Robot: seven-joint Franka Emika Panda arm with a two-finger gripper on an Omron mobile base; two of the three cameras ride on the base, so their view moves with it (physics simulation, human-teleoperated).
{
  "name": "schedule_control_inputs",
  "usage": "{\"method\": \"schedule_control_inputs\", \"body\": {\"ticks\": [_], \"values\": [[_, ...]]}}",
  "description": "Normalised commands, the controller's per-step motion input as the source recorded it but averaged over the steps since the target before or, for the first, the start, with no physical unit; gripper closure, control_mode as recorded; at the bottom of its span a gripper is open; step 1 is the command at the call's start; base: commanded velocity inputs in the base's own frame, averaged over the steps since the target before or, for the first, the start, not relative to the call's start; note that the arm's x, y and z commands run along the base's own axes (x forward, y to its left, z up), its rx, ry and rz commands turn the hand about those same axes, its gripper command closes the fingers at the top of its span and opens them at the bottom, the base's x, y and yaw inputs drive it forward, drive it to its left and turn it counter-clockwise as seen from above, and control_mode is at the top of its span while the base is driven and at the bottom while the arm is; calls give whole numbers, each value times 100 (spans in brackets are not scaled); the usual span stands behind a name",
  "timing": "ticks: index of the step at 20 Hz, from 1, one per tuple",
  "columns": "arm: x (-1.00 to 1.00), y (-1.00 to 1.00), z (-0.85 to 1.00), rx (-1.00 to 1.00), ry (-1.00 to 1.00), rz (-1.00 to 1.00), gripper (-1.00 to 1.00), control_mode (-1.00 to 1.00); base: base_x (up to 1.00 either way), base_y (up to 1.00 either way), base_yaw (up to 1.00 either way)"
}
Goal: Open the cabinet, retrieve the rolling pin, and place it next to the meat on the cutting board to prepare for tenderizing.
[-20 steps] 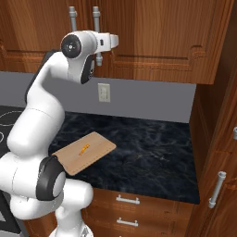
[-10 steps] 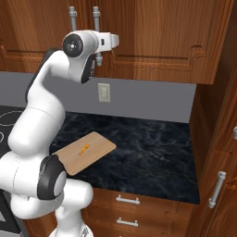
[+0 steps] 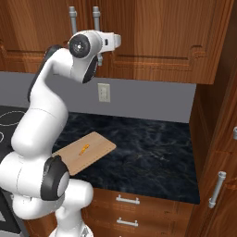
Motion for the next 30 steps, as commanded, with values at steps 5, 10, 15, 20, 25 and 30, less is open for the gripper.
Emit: {"method": "schedule_control_inputs", "body": {"ticks": [5, 10, 15, 20, 25, 30], "values": [[0, 0, 0, 0, 0, 0, 100, -100, 0, 0, 0], [3, 0, 0, 0, 0, 8, 100, -100, 0, 0, 0], [-19, 0, -1, -2, -3, 5, 100, -100, 0, 0, 0], [-56, 0, 0, -2, -6, 3, 100, -100, 0, 0, 0], [-74, -16, 0, 0, -3, 2, 100, -100, 0, 0, 0], [-74, -34, 0, 0, 0, 4, 100, -100, 0, 0, 0]]}}
